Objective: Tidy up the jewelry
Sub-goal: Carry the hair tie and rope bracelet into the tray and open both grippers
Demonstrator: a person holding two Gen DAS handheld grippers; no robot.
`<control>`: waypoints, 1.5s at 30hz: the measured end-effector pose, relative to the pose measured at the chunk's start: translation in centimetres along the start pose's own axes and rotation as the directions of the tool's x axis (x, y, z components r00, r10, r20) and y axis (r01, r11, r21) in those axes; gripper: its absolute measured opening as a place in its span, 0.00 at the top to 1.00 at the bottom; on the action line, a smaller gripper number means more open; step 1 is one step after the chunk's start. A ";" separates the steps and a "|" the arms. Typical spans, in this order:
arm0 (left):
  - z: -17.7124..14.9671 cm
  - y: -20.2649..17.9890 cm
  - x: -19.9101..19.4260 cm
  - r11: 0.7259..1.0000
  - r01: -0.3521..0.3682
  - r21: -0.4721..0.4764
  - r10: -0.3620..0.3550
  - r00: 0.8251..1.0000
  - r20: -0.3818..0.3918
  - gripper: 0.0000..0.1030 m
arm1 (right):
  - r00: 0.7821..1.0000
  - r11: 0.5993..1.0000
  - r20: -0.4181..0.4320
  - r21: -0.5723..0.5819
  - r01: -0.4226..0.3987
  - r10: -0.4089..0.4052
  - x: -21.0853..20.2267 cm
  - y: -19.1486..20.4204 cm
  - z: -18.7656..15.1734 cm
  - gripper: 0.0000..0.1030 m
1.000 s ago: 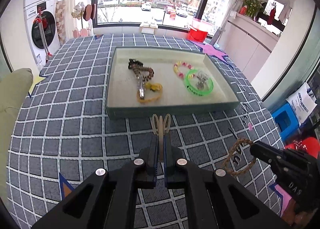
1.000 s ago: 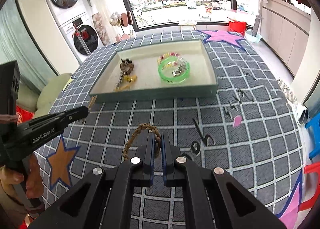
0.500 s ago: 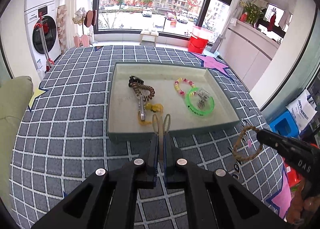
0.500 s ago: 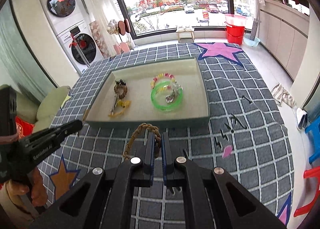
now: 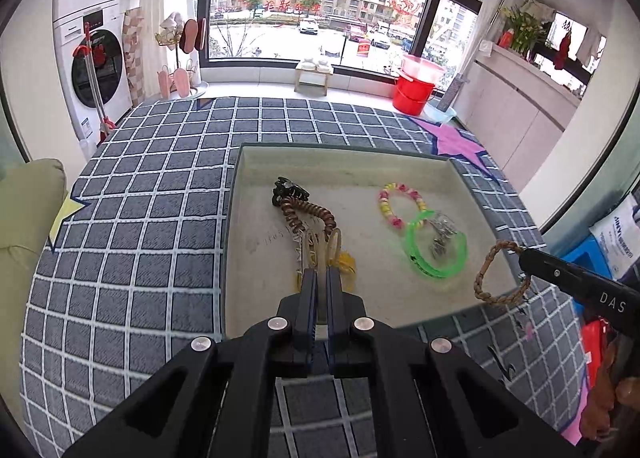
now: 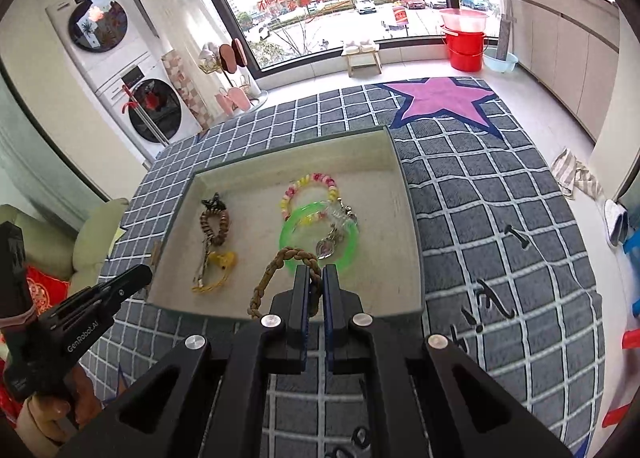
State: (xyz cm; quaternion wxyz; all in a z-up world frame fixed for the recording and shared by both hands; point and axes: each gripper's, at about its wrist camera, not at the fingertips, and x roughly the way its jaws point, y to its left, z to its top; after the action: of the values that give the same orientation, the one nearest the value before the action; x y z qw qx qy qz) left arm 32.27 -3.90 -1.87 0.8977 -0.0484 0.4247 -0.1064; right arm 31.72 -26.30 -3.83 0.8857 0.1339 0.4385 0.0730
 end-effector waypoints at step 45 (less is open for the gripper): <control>0.0 -2.3 6.6 0.986 -0.096 0.139 0.103 0.994 -0.047 0.83 | 0.992 0.999 -0.120 -0.011 0.046 -0.047 9.1 0.3 1.0 0.92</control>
State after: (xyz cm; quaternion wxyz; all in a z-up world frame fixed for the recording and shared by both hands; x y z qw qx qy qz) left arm 36.05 -7.64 -6.43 0.8913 0.0371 0.4425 -0.0913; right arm 37.97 -23.96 -10.07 0.8598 0.1155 0.4935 0.0622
